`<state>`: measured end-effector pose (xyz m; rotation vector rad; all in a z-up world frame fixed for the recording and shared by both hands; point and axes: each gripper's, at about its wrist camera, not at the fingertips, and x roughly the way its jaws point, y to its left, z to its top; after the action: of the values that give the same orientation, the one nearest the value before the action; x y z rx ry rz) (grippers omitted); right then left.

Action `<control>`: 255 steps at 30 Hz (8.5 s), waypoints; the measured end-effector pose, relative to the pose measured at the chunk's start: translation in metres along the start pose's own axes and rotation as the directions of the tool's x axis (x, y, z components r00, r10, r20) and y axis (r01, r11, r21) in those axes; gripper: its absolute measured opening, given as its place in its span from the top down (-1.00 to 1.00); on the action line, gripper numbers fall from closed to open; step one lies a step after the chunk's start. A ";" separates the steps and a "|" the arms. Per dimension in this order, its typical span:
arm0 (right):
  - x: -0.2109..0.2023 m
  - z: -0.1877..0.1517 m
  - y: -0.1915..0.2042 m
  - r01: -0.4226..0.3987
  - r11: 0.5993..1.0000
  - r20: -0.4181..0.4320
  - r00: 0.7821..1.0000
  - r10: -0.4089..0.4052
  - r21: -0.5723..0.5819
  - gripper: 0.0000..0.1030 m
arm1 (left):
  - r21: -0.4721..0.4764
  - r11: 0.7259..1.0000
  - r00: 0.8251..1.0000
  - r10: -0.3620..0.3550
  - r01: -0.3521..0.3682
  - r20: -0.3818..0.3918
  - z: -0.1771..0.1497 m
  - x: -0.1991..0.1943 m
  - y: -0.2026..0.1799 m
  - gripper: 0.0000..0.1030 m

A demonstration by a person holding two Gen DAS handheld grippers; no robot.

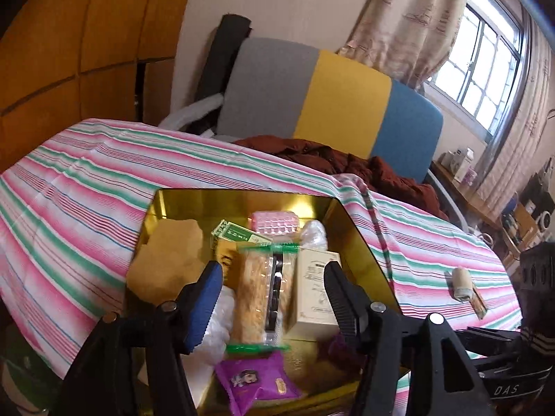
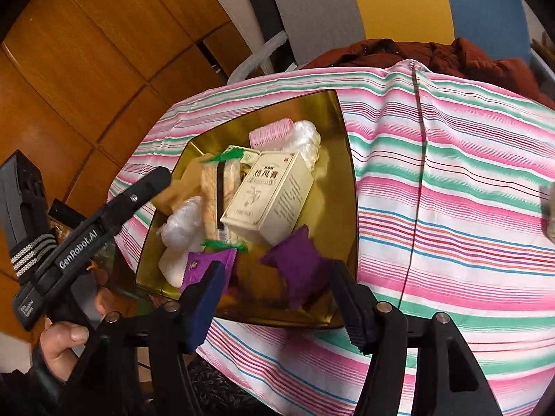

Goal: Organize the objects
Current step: 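Carry the cracker packet and purple packet over the gold tray and release both, then move both tools back to the rolled sock and second cracker packet, then grasp the cream rolled sock with the left tool, then grasp the second cracker packet with the right tool while the left tool holds the sock, then carry the sock and cracker packet over the gold tray and release both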

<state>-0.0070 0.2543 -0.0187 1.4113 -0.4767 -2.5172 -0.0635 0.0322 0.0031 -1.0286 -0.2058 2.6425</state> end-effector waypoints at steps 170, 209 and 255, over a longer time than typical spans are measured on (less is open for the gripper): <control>-0.056 0.011 -0.344 0.526 0.823 -0.127 0.851 -0.510 0.215 -0.20 | 0.396 0.842 0.916 -0.256 0.368 -0.308 -0.084 0.091 -0.275 -0.06; 0.000 0.012 -0.213 0.468 0.869 -0.167 0.880 -0.444 0.158 0.06 | 0.246 0.954 0.985 -0.155 0.170 -0.079 -0.041 -0.001 -0.115 -0.06; 0.016 0.030 0.010 0.078 0.996 0.084 0.994 -0.073 -0.052 0.02 | -0.007 0.999 0.997 -0.043 0.043 -0.064 -0.031 -0.002 0.004 -0.06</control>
<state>-0.0406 0.2445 -0.0124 1.3351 -0.3719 -2.6350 -0.0426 0.0284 -0.0194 -1.0963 -0.2196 2.5676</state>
